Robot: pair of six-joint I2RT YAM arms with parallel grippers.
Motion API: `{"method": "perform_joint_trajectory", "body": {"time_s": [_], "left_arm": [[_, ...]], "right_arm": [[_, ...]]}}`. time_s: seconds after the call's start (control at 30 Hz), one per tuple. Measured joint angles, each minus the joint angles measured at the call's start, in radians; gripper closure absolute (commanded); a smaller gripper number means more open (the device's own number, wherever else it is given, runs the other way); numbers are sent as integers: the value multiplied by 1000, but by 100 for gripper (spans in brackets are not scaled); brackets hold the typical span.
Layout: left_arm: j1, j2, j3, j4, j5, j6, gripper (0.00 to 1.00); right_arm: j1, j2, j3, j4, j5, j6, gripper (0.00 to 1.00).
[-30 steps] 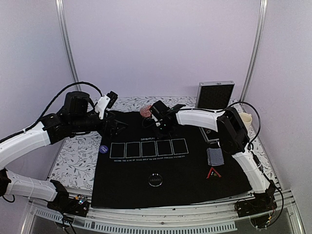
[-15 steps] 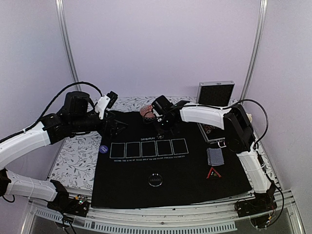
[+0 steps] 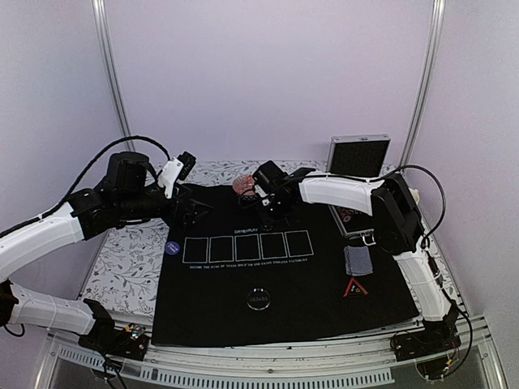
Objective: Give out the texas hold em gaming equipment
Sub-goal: Adjust the poker chip in the big blind area.
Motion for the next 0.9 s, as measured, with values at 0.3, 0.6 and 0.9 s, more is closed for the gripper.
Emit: {"method": "perform_joint_trajectory", "body": {"time_s": [0.3,0.6,0.9], "left_arm": [[0,0,0,0,0,0,9],[0,0,-1,0,0,0,8],[0,0,-1,0,0,0,8]], "right_arm": [[-6,47,5,-17,-14,3,55],[-50,49,6,-10,-2,16,60],[-82,48,6,-10,10,2,48]]}}
